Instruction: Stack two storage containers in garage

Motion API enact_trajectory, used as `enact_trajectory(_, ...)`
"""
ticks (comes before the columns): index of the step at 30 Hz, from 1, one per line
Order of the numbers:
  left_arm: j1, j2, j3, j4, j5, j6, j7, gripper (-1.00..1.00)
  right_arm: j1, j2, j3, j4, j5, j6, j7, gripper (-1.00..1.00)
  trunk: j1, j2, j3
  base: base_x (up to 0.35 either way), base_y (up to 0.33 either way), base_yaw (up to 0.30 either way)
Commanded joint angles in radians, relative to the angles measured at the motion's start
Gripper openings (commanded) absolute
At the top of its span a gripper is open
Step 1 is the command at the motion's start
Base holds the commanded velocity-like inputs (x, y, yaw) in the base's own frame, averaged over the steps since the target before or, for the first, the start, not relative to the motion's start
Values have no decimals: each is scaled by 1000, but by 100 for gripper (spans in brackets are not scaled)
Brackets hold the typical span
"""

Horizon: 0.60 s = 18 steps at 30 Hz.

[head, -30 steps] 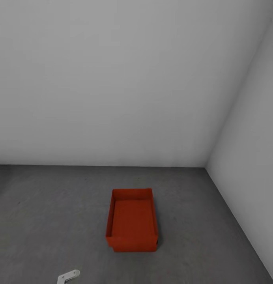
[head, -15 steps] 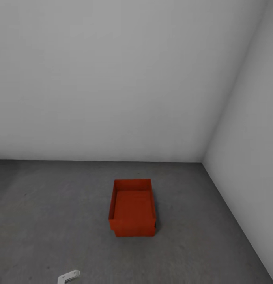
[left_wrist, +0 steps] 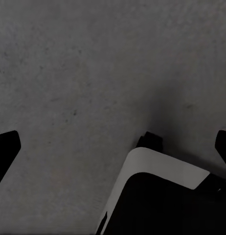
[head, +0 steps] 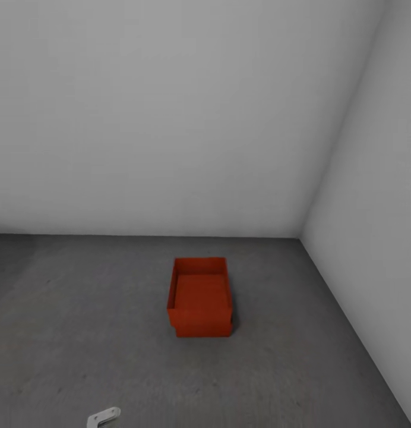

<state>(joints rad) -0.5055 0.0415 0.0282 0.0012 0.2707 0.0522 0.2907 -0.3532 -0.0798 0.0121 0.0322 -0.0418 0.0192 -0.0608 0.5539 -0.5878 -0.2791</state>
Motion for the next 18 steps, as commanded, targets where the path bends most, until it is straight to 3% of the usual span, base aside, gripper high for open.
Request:
enact_trajectory(1,-1,0,2,0,1,3,2,100,-1,0,2,2,-4,1,0,100,0,-1,-1,-333,0,0)
enact_trajectory(7,-1,0,2,0,1,2,2,100,-1,3,2,2,-4,-7,6,100,0,-1,3,-248,0,0)
enact_trajectory(18,6,-1,2,0,1,2,11,100,5,7,1,2,-9,-48,11,100,0,-1,20,-30,0,0)
